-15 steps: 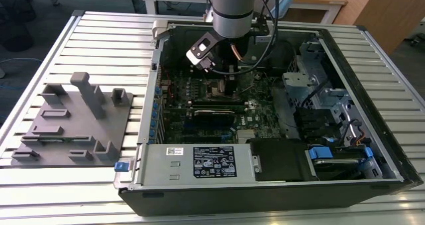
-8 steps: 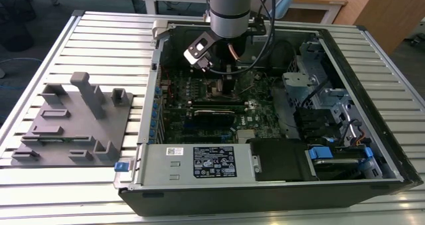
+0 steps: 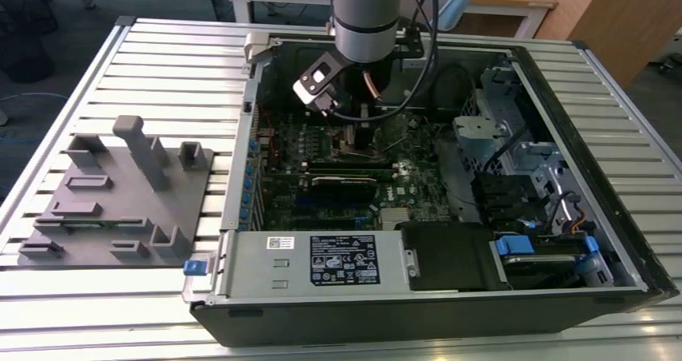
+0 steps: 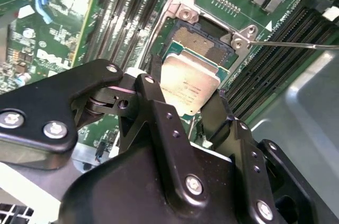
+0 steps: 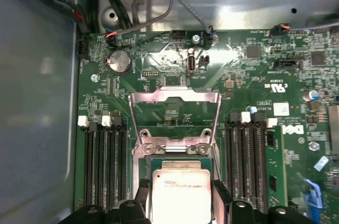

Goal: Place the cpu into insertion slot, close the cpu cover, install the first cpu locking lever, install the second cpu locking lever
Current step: 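Place the cpu into insertion slot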

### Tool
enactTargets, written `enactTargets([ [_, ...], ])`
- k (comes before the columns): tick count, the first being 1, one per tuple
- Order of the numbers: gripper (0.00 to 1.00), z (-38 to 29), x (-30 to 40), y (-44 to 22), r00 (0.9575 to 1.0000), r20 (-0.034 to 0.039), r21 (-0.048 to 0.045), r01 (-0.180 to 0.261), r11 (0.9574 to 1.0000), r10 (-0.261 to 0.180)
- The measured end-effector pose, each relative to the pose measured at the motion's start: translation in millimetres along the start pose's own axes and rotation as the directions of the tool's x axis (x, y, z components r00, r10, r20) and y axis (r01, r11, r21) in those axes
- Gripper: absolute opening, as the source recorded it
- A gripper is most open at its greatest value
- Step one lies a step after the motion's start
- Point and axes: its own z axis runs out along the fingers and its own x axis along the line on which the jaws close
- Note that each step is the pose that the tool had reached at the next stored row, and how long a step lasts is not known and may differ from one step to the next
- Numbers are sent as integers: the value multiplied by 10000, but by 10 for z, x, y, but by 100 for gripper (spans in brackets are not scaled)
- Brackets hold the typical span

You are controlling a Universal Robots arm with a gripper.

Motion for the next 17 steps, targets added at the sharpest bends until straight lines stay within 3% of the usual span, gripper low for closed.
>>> enactTargets([
  [4, 54, 51, -4, -13, 10000, -15, 1, 0, 10000, 0],
  [17, 54, 105, -7, -36, 10000, -12, 3, -1, 10000, 1],
])
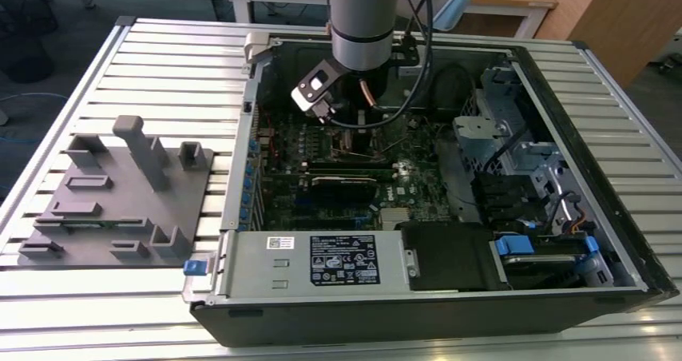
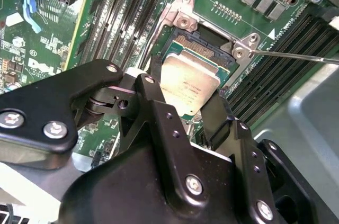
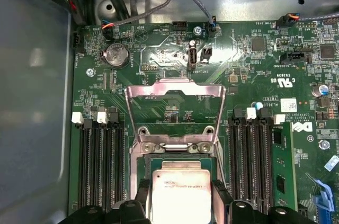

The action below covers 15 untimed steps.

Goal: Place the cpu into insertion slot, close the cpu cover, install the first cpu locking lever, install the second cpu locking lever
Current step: 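Place the cpu into insertion slot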

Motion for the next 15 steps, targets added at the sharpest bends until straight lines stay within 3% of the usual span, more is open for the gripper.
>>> enactTargets([
  [9, 54, 14, 14, -31, 10000, -1, -1, -1, 10000, 1],
  [15, 54, 70, 17, -42, 10000, -2, -1, 0, 10000, 0],
])
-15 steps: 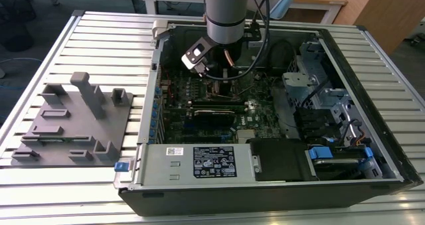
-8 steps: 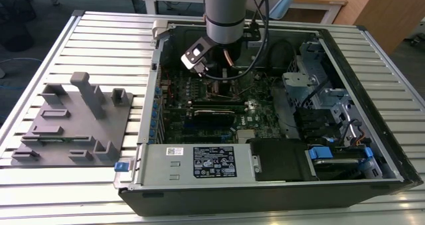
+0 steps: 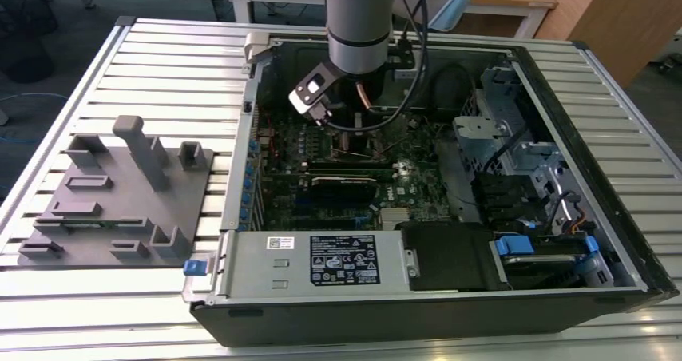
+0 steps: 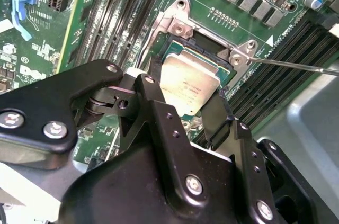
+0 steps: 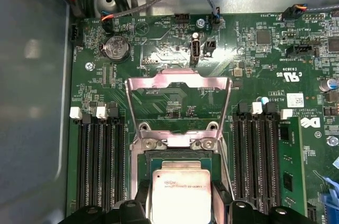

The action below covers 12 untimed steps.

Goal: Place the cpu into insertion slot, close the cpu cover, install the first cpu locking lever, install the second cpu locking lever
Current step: 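Place the cpu into insertion slot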

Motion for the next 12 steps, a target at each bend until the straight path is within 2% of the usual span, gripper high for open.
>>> enactTargets([
  [10, 54, 31, 23, -7, 10000, 4, 2, 1, 10000, -1],
  [12, 54, 33, 25, -8, 10000, 37, -2, 2, 10000, -2],
])
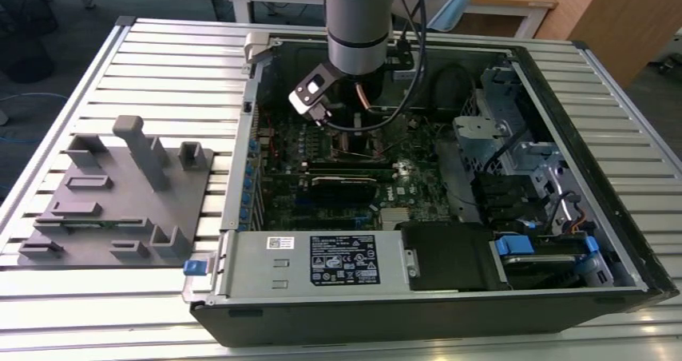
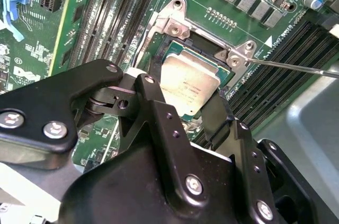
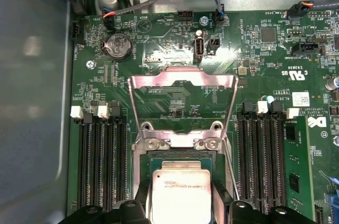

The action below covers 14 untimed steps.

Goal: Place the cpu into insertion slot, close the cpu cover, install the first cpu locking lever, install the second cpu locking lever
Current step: 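Place the cpu into insertion slot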

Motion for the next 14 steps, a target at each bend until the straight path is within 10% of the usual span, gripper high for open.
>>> enactTargets([
  [4, 54, -1, 2, 0, 9997, 258, -9, 24, 10000, -24],
  [14, 54, 1, 32, -1, 9997, 246, -8, 24, 10000, -23],
])
